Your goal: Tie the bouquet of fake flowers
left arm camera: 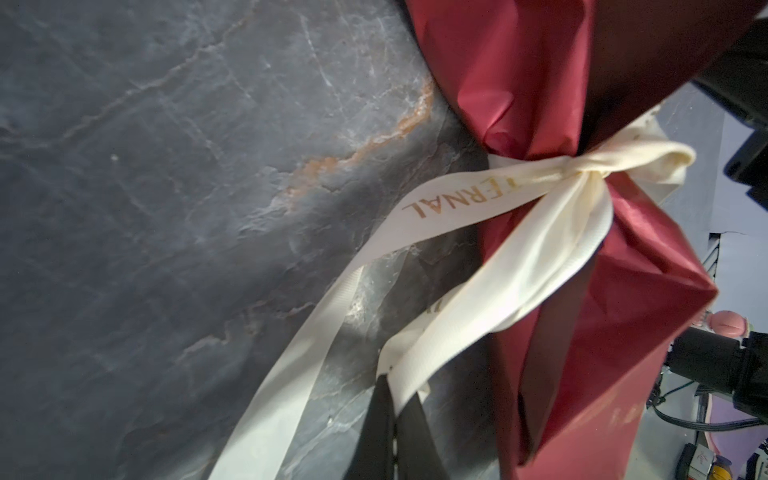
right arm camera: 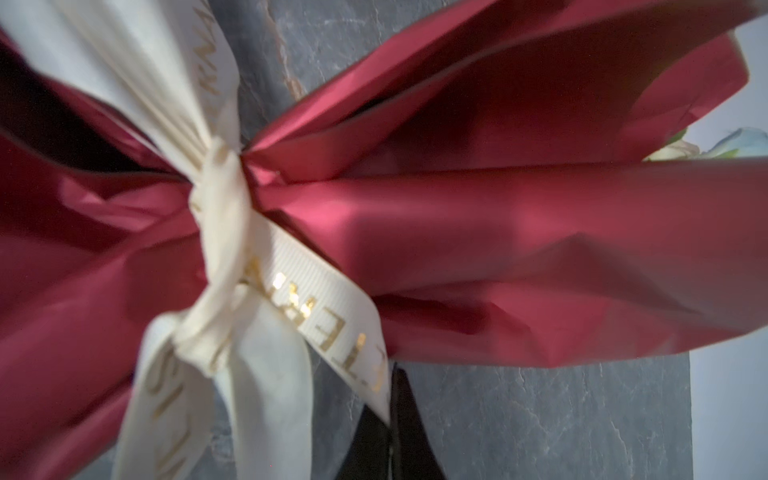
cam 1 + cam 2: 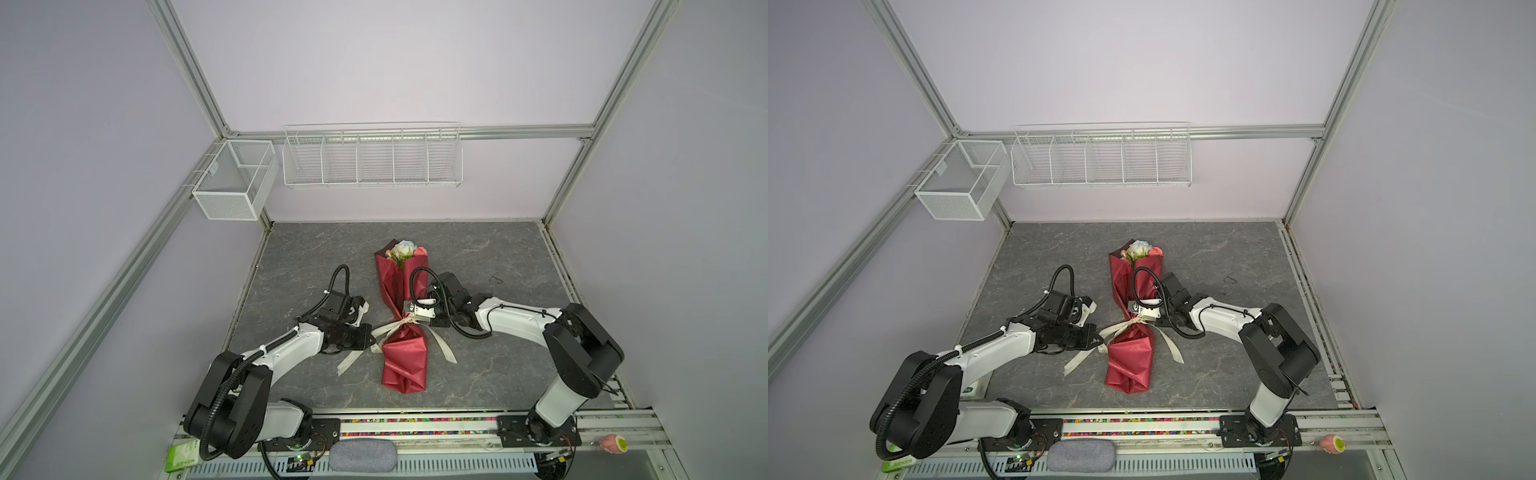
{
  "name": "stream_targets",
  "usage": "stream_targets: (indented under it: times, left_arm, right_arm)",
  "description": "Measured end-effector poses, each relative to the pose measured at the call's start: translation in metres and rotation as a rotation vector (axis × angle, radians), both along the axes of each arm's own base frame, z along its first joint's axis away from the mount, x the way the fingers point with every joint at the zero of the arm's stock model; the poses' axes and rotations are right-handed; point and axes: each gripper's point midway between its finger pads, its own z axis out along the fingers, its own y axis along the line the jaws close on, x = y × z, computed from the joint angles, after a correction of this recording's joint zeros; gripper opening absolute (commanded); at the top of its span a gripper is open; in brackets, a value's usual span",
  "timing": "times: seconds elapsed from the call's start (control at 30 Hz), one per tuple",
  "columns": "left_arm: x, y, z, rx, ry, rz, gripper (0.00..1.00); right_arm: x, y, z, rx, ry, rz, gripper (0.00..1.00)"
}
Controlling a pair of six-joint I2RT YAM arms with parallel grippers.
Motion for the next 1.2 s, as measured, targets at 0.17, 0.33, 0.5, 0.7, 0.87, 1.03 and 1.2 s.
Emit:
stream_targets:
  times: [0.17,0.33,0.5,0.7,0.87,1.03,1.2]
  left_arm:
    - [0.001,0.001,-0.002,0.010,-0.001,0.005,0.00]
    - [0.001,0.002,-0.003,0.014,0.004,0.006,0.00]
    - [0.002,0.003,-0.004,0.021,0.001,0.013,0.00]
    - [0.002,0.004,-0.004,0.024,0.002,0.019,0.00]
    - [0.002,0.004,-0.003,0.023,-0.003,0.025,0.00]
    - [0.001,0.006,-0.002,0.021,-0.011,0.035,0.00]
    - [-0.001,0.008,-0.002,0.023,-0.015,0.045,0.00]
  right_arm:
    - [-0.005,-0.013,-0.002,-0.022,0.006,-0.049,0.07]
    - [-0.005,-0.016,0.000,-0.018,0.009,-0.088,0.07]
    - [-0.002,-0.020,0.001,-0.019,0.005,-0.126,0.07]
    - [0.004,-0.035,-0.006,-0.042,0.005,-0.182,0.07]
    - [0.004,-0.047,-0.018,-0.072,0.024,-0.211,0.07]
    - [0.007,-0.051,-0.019,-0.081,0.019,-0.225,0.07]
    - [0.010,-0.057,-0.021,-0.089,0.020,-0.243,0.07]
